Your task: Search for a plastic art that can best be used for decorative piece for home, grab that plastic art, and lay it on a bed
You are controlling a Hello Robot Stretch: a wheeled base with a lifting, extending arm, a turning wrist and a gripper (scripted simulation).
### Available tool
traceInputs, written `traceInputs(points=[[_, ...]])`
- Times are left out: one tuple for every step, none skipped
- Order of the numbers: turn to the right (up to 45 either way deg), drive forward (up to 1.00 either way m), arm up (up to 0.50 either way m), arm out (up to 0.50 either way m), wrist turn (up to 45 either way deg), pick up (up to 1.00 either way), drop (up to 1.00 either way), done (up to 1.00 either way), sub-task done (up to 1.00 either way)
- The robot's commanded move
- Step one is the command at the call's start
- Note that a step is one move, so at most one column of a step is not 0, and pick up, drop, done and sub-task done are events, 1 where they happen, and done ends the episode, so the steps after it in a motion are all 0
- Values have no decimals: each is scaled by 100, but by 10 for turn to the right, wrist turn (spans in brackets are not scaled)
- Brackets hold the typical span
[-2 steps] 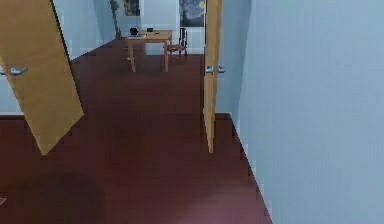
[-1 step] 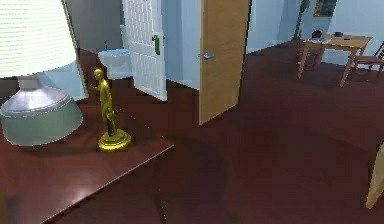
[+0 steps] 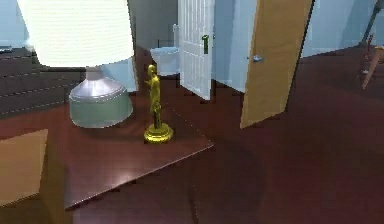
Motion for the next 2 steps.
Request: traceInputs(points=[[0, 20, 0, 0, 0, 0, 0, 0, 0], [-450, 0, 0, 0, 0, 0, 0, 0, 0]])
